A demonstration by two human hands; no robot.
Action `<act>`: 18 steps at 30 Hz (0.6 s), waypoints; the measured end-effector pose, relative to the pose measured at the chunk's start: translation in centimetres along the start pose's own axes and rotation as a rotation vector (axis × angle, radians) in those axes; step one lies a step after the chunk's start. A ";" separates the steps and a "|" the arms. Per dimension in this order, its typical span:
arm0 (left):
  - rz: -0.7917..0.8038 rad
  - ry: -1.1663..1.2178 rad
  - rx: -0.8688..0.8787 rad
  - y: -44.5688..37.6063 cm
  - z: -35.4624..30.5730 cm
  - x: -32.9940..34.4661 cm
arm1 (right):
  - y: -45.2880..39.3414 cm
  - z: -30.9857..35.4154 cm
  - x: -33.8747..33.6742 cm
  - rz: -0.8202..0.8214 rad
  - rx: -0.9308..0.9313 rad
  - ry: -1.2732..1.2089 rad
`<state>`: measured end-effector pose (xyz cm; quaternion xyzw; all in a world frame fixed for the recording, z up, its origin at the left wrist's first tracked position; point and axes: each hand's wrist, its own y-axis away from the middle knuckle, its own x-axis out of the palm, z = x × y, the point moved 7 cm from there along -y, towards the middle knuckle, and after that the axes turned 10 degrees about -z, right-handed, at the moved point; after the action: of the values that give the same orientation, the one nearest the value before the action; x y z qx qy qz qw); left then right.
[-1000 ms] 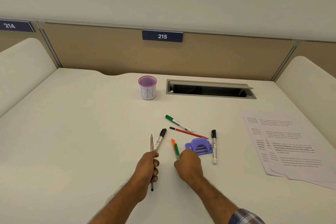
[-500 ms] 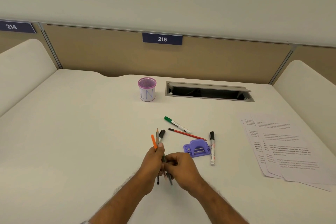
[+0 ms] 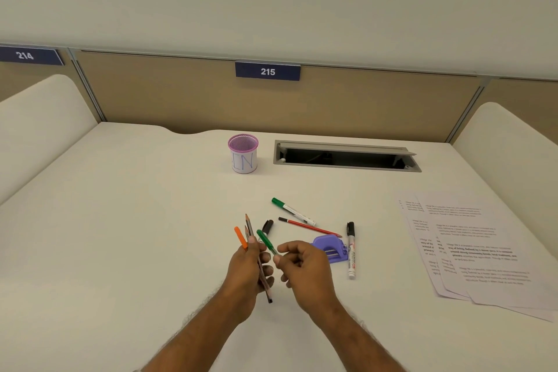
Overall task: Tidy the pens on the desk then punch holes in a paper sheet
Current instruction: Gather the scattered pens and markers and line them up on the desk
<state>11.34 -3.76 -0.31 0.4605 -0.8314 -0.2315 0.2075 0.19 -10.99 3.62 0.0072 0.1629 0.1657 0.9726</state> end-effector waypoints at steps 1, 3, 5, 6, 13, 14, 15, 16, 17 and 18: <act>0.004 0.014 -0.009 0.0 0.0 0.1 | -0.1 0.1 0.0 -0.026 0.007 -0.014; -0.002 0.034 -0.027 0.0 -0.1 0.2 | -0.1 0.3 -0.2 -0.080 0.022 -0.037; 0.022 0.058 -0.039 0.1 0.0 0.4 | 0.0 0.6 0.0 -0.102 0.018 -0.070; 0.046 0.064 -0.041 0.3 -0.1 0.7 | 0.2 0.8 0.3 -0.086 0.012 -0.103; -0.002 0.061 0.071 0.4 -1.5 1.0 | 1.2 1.4 2.3 0.037 -0.018 -0.116; -0.020 0.052 0.081 0.3 -1.8 0.8 | 1.1 1.3 2.2 0.042 0.006 -0.143; -0.031 0.058 0.103 0.2 -2.3 0.6 | 0.9 1.2 1.9 0.033 0.045 -0.195; -0.031 0.084 0.138 0.1 -2.9 0.6 | 0.8 1.0 1.6 0.005 0.112 -0.278; -0.025 0.128 0.177 0.2 -3.6 0.6 | 0.6 0.3 1.3 -0.037 0.213 -0.391; -0.021 0.173 0.213 0.4 -4.3 0.7 | 0.6 -0.5 1.3 -0.075 0.352 -0.533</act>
<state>13.15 -5.02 3.45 0.5068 -0.8254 -0.1036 0.2262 1.00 -10.06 2.74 0.2126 -0.0711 0.0915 0.9702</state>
